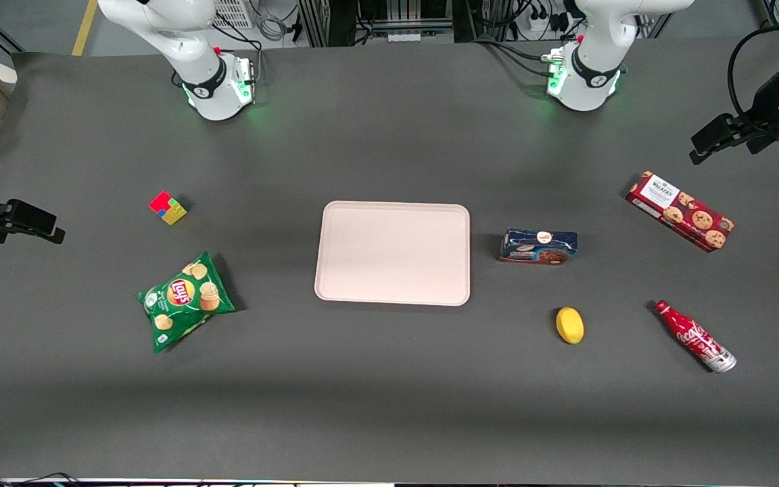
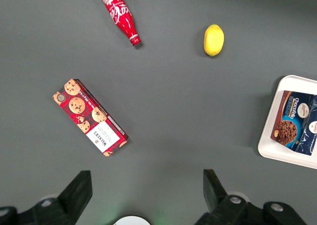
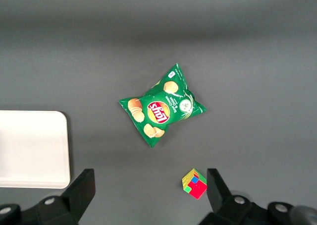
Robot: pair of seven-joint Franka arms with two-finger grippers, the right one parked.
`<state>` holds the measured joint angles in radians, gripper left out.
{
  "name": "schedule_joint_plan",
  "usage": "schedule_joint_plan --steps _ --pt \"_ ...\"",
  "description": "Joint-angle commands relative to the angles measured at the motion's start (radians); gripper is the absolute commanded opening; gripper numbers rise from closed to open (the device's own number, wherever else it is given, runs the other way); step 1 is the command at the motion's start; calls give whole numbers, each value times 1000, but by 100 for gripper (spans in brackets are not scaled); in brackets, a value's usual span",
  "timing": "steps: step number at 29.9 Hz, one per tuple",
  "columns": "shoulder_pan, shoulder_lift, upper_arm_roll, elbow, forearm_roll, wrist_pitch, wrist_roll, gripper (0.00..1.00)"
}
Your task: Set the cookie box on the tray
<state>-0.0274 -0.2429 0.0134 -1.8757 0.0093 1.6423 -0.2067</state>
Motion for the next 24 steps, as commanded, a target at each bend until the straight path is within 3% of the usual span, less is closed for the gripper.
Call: schedule_joint_plan --steps 1,24 --pt "1 30 10 36 52 -1 15 100" --pt "0 57 7 50 47 -4 13 100"
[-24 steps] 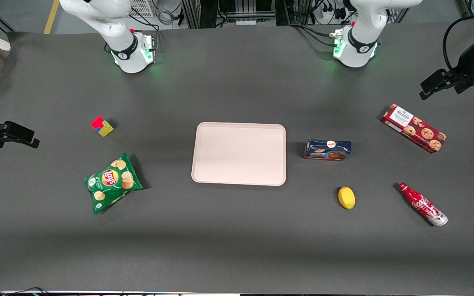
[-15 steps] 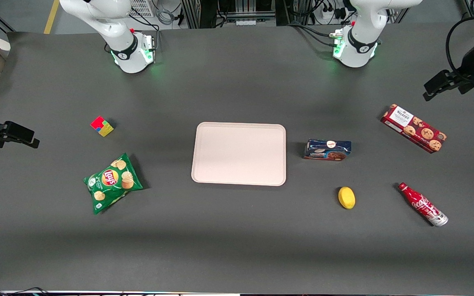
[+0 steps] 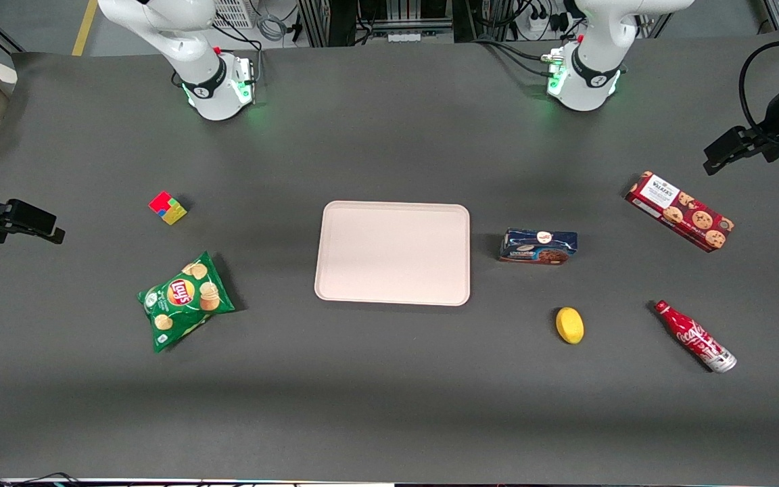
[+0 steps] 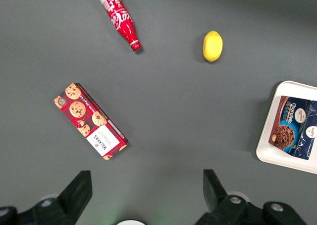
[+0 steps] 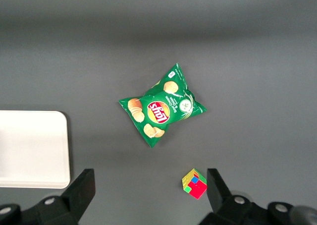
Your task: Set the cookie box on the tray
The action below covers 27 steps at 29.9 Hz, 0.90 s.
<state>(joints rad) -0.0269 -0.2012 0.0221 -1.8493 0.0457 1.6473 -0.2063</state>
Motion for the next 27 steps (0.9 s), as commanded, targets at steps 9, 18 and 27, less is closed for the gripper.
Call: schedule_joint_plan --steps 9,18,27 --pt "-1 29 -4 24 5 3 13 100" --pt "1 57 -7 44 6 8 13 100" --pt "-1 52 -8 44 5 -11 13 100"
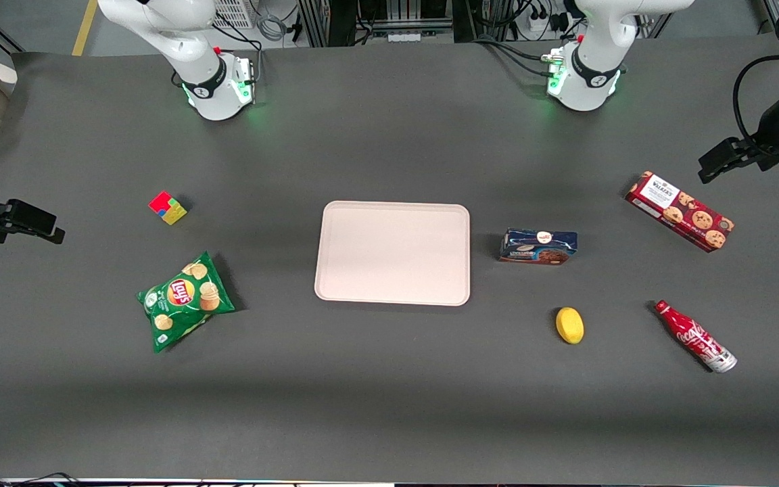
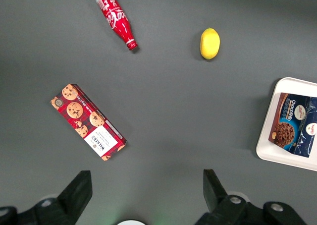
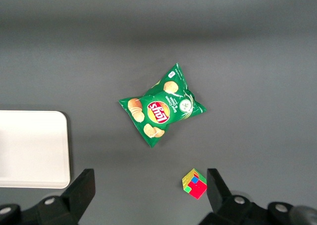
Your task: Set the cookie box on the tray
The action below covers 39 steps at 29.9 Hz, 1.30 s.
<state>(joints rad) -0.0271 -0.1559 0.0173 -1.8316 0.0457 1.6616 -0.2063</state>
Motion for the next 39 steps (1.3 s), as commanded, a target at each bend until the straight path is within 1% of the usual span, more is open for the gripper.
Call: schedule_joint_plan --steps 1,7,12,16,19,21,24,28,30,34,39 --pt "0 4 -3 25 5 -29 11 100" --pt "0 -20 -20 21 6 -83 8 100" --pt "1 -60 -28 28 0 -149 -28 100" --pt "-2 -65 -39 103 -1 -255 -145 100" --pt "0 -65 -85 150 -23 -344 -226 100" --pt "-2 -65 -102 161 -41 -365 -342 100" --pt "-7 -60 -137 160 -76 -364 -568 100" --pt "-8 -41 -178 127 -121 -344 -821 100" --pt "-10 -27 -203 103 -139 -301 -927 100" --pt "-11 7 -224 31 -142 -165 -1125 100" --pt "-13 79 -224 -67 -156 56 -1266 100"
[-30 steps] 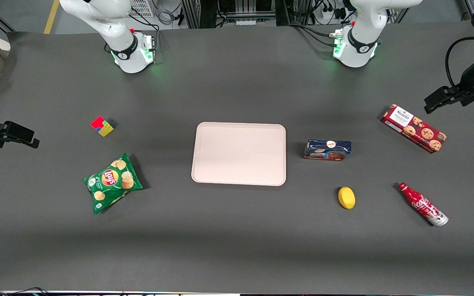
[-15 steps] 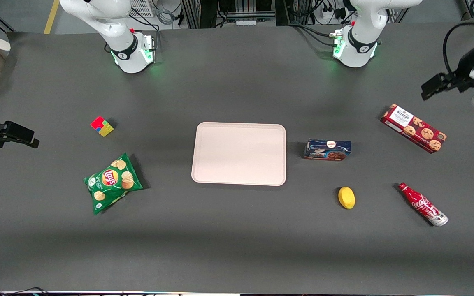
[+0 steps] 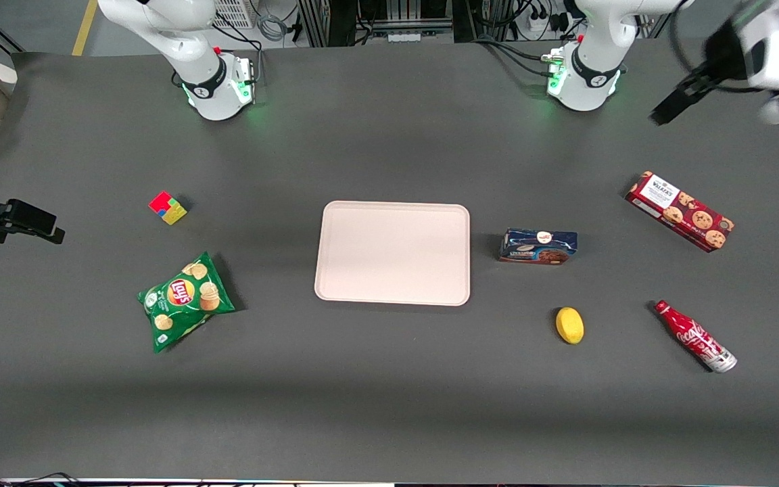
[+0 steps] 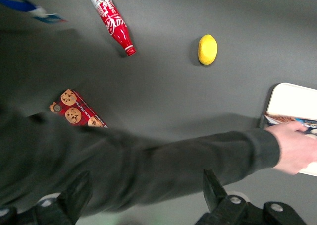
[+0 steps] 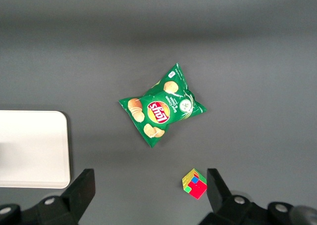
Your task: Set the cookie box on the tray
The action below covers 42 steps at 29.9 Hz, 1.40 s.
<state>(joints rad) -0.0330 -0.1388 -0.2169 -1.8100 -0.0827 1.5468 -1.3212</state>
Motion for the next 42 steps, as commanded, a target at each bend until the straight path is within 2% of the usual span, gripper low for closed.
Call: schedule_joint_plan --steps 1,9,17,24,42 --pt "-5 82 10 -109 -29 215 -174 100" --pt "-7 125 -13 -343 -29 628 -292 100" --pt "-8 274 -45 -371 -26 860 -300 100" --pt "-16 323 -62 -428 -14 963 -334 100" --pt "-18 352 -79 -466 44 970 -331 100"
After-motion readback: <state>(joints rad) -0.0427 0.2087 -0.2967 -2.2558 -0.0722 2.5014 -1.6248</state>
